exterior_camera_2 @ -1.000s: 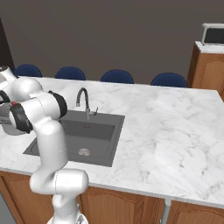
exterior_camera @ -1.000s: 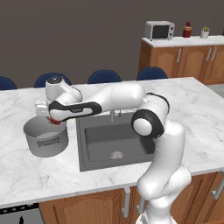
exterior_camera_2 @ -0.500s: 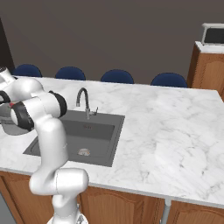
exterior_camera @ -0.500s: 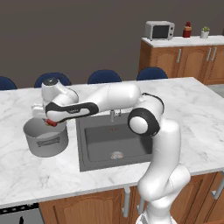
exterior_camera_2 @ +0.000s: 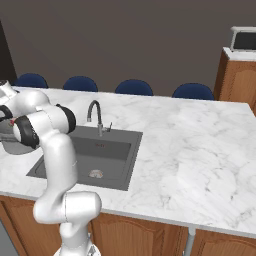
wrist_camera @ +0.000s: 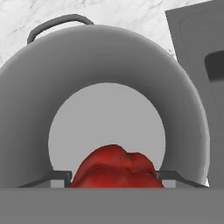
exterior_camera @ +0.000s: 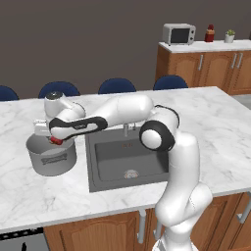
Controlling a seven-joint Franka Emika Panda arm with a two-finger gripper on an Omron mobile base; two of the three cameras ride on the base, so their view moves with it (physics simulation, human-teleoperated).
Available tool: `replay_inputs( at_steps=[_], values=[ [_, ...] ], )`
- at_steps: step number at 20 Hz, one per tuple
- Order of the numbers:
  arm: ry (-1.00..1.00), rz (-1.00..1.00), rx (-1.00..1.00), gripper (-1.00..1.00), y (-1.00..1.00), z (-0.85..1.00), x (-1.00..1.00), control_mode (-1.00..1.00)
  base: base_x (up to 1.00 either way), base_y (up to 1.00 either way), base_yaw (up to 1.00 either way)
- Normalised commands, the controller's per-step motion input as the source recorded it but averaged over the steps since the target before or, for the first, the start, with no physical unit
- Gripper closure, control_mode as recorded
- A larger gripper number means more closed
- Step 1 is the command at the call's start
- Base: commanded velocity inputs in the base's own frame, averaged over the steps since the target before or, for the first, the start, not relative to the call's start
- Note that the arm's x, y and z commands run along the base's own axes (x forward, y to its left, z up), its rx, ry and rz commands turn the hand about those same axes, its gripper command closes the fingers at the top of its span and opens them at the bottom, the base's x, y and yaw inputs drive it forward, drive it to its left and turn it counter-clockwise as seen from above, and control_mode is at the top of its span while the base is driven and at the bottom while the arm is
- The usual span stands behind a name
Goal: Dump the bell pepper from the pot into the sink. Then turn on the water and wash the bell pepper. Then turn off the water and put the bell pepper back in the pot.
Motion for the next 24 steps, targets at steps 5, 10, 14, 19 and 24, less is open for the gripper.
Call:
replay_inputs(
  at_steps=[5, 10, 14, 19, 24],
  values=[
    [0.01, 0.00, 0.00, 1.00, 0.07, -0.16, 0.04, -1.00, 0.00, 0.00, 0.00],
    [0.02, 0.00, 0.00, 1.00, 0.04, -0.11, 0.09, -1.00, 0.00, 0.00, 0.00],
    [0.01, 0.00, 0.00, 1.00, 0.02, -0.07, 0.11, -1.00, 0.00, 0.00, 0.00],
    [0.01, 0.00, 0.00, 1.00, 0.02, -0.06, 0.11, -1.00, 0.00, 0.00, 0.00],
    [0.01, 0.00, 0.00, 1.00, 0.08, -0.17, 0.13, -1.00, 0.00, 0.00, 0.00]
  ],
)
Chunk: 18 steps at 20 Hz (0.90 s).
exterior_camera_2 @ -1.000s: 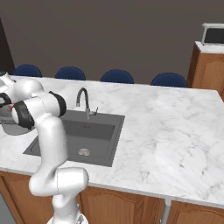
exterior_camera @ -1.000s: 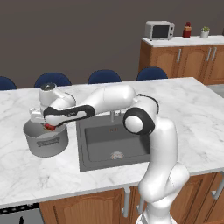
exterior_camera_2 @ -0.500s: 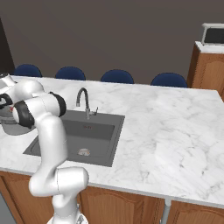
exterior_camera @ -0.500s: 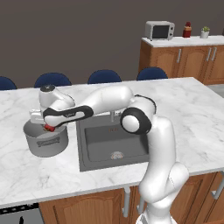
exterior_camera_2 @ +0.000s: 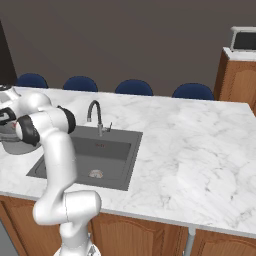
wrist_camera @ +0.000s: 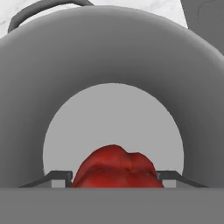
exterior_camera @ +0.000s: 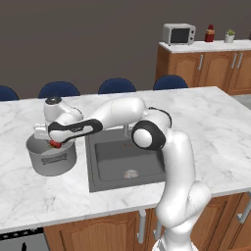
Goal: Dump the bell pepper from the pot into the sink. Then turn on the water and wash the bell pepper. Then turn off the water and put the bell pepper back in the pot.
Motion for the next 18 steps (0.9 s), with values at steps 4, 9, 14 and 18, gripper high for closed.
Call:
replay_inputs(
  at_steps=[4, 9, 14, 18],
  values=[
    [0.01, 0.00, -0.03, 1.00, 0.16, -0.28, 0.20, -1.00, 0.00, 0.00, 0.00],
    [0.00, 0.00, -0.01, 1.00, 0.10, -0.18, 0.16, -1.00, 0.00, 0.00, 0.00],
    [0.02, 0.00, 0.00, 1.00, 0.12, -0.03, 0.06, -1.00, 0.00, 0.00, 0.00],
    [0.00, 0.00, 0.00, -1.00, 0.12, 0.00, 0.00, -1.00, 0.00, 0.00, 0.00]
  ],
)
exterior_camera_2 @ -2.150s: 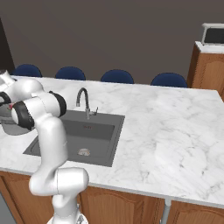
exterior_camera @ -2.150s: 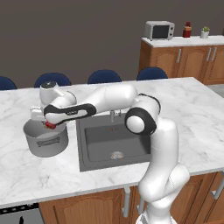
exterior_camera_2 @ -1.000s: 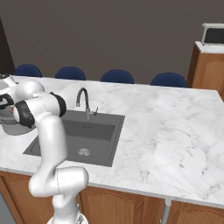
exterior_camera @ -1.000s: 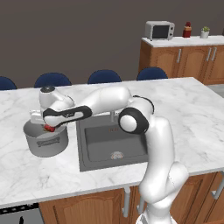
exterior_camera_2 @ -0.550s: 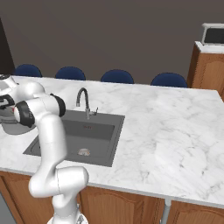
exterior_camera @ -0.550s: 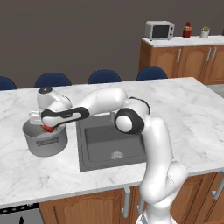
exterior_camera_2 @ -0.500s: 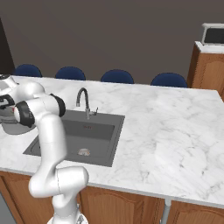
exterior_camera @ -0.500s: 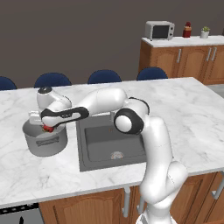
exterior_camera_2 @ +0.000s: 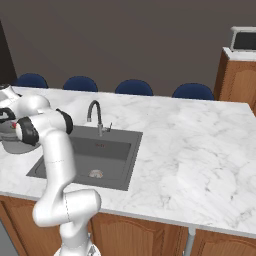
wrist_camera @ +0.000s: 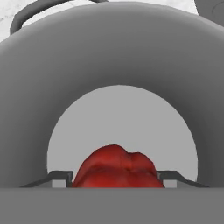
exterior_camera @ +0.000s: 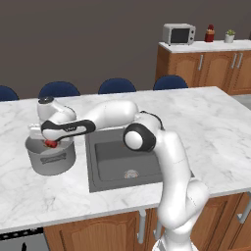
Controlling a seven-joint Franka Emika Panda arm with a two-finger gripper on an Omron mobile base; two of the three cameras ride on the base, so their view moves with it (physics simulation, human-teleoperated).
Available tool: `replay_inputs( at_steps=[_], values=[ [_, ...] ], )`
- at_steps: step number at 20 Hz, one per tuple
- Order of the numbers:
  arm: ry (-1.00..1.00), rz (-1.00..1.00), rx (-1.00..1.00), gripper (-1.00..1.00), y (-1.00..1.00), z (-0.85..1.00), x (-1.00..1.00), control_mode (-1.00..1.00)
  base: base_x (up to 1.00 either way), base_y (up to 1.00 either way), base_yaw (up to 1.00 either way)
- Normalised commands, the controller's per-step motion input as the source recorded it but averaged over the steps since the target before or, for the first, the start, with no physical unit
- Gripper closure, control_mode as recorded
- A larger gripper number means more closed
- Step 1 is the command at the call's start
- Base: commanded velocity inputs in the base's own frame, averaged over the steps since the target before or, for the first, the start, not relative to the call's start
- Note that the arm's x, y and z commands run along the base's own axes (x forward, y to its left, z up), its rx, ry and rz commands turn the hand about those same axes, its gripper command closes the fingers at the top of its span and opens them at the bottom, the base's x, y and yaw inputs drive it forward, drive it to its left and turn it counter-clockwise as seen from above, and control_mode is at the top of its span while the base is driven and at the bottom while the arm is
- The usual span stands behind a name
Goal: Dump the bell pepper from the pot into the sink. Then turn on the water and wash the bell pepper. Then turn off the water and put the bell pepper back in the pot.
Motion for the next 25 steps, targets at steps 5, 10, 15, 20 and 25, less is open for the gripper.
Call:
replay_inputs(
  at_steps=[5, 10, 15, 20, 25],
  values=[
    [0.00, 0.00, 0.00, -1.00, 0.02, 0.00, 0.00, -1.00, 0.00, 0.00, 0.00],
    [0.00, 0.00, 0.00, -1.00, 0.00, 0.00, 0.08, -1.00, 0.00, 0.00, 0.00],
    [0.00, 0.00, 0.00, -1.00, 0.00, 0.01, 0.02, -1.00, 0.00, 0.00, 0.00],
    [-0.02, 0.00, 0.00, -1.00, -0.02, 0.32, 0.00, -1.00, 0.00, 0.00, 0.00],
    [-0.03, 0.00, 0.00, -1.00, -0.16, 0.49, -0.03, -1.00, 0.00, 0.00, 0.00]
  ],
)
